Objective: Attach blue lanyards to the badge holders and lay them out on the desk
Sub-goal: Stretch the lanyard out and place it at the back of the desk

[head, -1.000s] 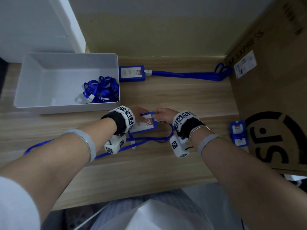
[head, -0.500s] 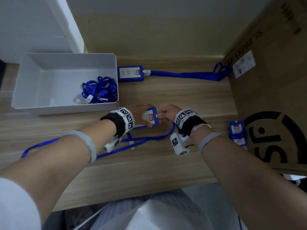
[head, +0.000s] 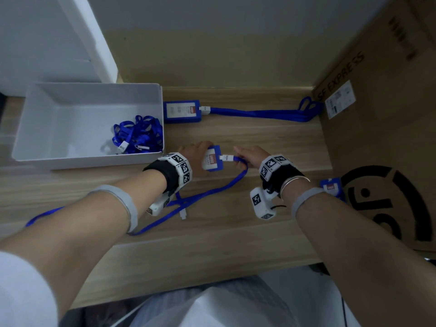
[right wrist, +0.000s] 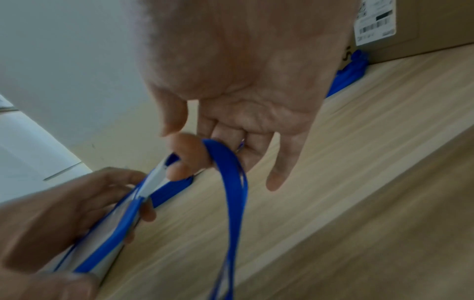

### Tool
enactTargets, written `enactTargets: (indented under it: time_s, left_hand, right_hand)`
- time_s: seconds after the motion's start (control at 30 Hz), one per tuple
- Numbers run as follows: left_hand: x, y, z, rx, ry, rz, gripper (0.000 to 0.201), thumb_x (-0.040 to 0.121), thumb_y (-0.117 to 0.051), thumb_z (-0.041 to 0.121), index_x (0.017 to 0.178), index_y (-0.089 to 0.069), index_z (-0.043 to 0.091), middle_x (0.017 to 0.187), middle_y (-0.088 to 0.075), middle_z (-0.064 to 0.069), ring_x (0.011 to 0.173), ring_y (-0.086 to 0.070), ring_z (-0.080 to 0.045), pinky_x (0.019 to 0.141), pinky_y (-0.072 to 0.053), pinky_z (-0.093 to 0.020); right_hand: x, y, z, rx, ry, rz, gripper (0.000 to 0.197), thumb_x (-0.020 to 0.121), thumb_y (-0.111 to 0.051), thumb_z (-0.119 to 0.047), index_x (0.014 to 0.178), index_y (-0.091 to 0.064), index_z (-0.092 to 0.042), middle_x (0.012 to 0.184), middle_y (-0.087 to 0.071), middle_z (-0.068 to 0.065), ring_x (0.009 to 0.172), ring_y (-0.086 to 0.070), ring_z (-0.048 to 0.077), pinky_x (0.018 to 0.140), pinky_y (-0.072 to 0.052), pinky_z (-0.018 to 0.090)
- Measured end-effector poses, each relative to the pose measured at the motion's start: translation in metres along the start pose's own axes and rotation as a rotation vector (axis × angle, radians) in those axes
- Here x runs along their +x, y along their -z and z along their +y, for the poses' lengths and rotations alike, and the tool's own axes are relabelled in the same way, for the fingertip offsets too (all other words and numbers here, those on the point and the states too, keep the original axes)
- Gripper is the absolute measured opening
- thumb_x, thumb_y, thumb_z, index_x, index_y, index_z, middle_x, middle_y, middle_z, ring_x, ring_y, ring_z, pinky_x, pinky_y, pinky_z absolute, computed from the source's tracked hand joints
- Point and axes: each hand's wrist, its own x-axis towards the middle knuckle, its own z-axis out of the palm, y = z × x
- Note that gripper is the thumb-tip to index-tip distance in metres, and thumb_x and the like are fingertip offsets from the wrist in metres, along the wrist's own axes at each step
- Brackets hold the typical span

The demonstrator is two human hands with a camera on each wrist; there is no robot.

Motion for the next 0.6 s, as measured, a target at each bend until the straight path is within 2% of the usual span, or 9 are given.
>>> enactTargets:
  time_s: [0.07,0.13,0.23,0.3,0.4,0.5,0.53,0.6]
  left_hand:
    - [0.004,0.003,0.000,-0.046,0.015,0.030,0.074,0.076,-0.071,0.032,0.136,-0.030,0.019,0.132,-0.051,-0.003,0.117,-0.054,-0.026,0.100,-0.039,-0.043]
    - [0.009,0.007,0.000,-0.060,0.026,0.047,0.075,0.074,-0.073,0.031,0.135,-0.031,0.019,0.131,-0.052,-0.004,0.114,-0.056,-0.027,0.096,-0.043,-0.041]
    - [0.022,0.018,-0.002,-0.058,0.057,0.072,0.077,0.073,-0.074,0.028,0.137,-0.032,0.017,0.136,-0.047,-0.006,0.120,-0.051,-0.028,0.100,-0.044,-0.042]
    - [0.030,0.025,-0.004,-0.042,0.086,0.085,0.078,0.073,-0.074,0.029,0.138,-0.032,0.016,0.140,-0.042,-0.007,0.125,-0.045,-0.029,0.104,-0.040,-0.043]
    - [0.043,0.038,-0.007,0.027,0.139,0.090,0.080,0.074,-0.073,0.035,0.140,-0.031,0.015,0.141,-0.040,-0.009,0.129,-0.041,-0.031,0.105,-0.038,-0.044]
    - [0.059,0.055,-0.010,0.091,0.167,0.077,0.078,0.075,-0.072,0.034,0.139,-0.032,0.015,0.138,-0.045,-0.010,0.123,-0.047,-0.034,0.101,-0.043,-0.046]
    - [0.065,0.061,-0.011,0.105,0.173,0.077,0.076,0.075,-0.072,0.030,0.139,-0.033,0.015,0.137,-0.047,-0.011,0.121,-0.049,-0.035,0.100,-0.044,-0.046]
    - [0.075,0.074,-0.013,0.140,0.198,0.073,0.071,0.078,-0.070,0.023,0.138,-0.033,0.012,0.135,-0.049,-0.014,0.119,-0.051,-0.036,0.100,-0.044,-0.047]
  right_hand:
    - [-0.004,0.013,-0.003,-0.033,0.028,-0.017,0.038,0.093,-0.052,-0.037,0.063,-0.062,-0.016,0.042,-0.045,-0.005,0.042,-0.038,0.009,0.058,-0.037,0.023]
    - [-0.004,0.025,-0.004,-0.085,0.041,-0.017,0.030,0.091,-0.057,-0.032,0.065,-0.062,-0.017,0.046,-0.043,-0.004,0.045,-0.035,0.010,0.056,-0.034,0.021]
    - [0.003,0.045,-0.003,-0.164,0.064,0.032,0.023,0.090,-0.060,-0.027,0.072,-0.066,-0.014,0.055,-0.052,-0.004,0.057,-0.047,0.012,0.067,-0.041,0.026]
    - [0.010,0.061,-0.003,-0.263,0.077,0.072,0.023,0.090,-0.060,-0.026,0.086,-0.070,-0.007,0.065,-0.059,-0.006,0.073,-0.056,0.015,0.080,-0.044,0.030]
    - [0.018,0.089,-0.005,-0.391,0.036,0.109,0.025,0.089,-0.062,-0.030,0.097,-0.071,-0.008,0.074,-0.061,-0.007,0.088,-0.059,0.018,0.080,-0.042,0.029]
    - [0.028,0.116,-0.007,-0.558,-0.073,0.129,0.031,0.088,-0.062,-0.036,0.111,-0.066,-0.015,0.105,-0.064,0.002,0.112,-0.057,0.025,0.087,-0.042,0.032]
    - [0.032,0.125,-0.009,-0.573,-0.106,0.122,0.034,0.089,-0.061,-0.034,0.114,-0.065,-0.012,0.109,-0.062,0.007,0.115,-0.056,0.027,0.089,-0.042,0.033]
    - [0.037,0.141,-0.011,-0.590,-0.136,0.108,0.028,0.091,-0.059,-0.027,0.109,-0.066,-0.007,0.096,-0.060,0.009,0.099,-0.061,0.028,0.084,-0.045,0.035]
